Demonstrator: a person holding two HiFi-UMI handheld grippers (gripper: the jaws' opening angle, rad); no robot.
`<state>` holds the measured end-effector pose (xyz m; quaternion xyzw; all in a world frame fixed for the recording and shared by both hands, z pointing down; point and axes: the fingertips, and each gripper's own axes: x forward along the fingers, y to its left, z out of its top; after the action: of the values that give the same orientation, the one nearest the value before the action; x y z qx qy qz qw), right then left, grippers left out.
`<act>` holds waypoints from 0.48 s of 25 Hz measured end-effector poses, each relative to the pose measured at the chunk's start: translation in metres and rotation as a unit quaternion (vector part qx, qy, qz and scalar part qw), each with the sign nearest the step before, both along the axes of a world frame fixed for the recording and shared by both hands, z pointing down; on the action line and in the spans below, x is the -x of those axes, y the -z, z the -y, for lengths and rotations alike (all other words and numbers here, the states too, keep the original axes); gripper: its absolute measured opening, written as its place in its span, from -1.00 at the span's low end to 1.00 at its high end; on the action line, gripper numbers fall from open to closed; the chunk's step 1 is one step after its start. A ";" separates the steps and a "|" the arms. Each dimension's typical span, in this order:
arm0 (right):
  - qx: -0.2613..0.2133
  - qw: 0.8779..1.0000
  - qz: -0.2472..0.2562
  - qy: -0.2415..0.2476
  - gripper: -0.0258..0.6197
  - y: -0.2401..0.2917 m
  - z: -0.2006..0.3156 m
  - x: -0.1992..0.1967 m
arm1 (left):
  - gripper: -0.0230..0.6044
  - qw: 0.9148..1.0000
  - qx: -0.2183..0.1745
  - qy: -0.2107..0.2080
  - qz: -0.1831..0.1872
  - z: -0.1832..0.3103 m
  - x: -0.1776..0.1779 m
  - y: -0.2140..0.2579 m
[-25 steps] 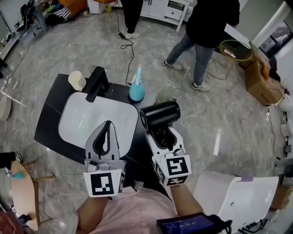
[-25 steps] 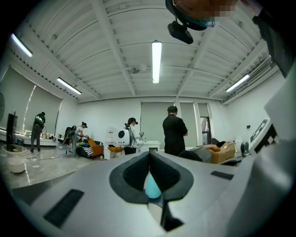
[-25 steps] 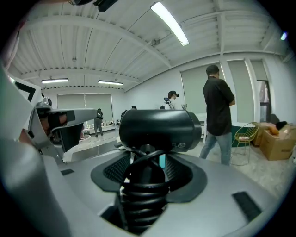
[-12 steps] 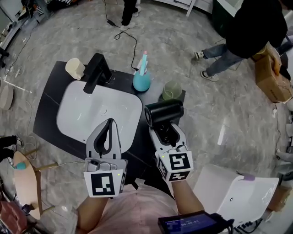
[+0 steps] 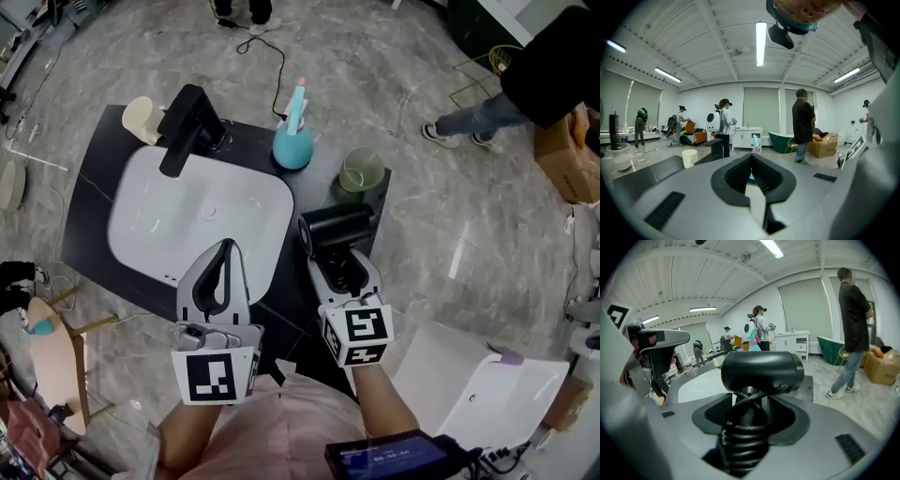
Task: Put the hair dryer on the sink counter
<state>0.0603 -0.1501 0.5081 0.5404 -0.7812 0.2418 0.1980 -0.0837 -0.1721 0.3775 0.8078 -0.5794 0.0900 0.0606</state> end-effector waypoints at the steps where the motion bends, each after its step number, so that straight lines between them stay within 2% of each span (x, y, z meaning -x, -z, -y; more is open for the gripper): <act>1: 0.004 1.000 -0.001 0.000 -0.17 -0.004 0.000 0.000 | -0.90 1.000 0.003 0.001 0.001 0.001 0.000 -0.003; 12: 0.042 0.999 -0.006 -0.002 -0.16 -0.035 0.002 0.000 | -0.90 1.000 0.026 0.004 0.005 0.011 0.003 -0.024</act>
<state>0.0603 -0.1520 0.5431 0.5345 -0.7681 0.2717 0.2246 -0.0867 -0.1833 0.4011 0.8028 -0.5808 0.1093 0.0792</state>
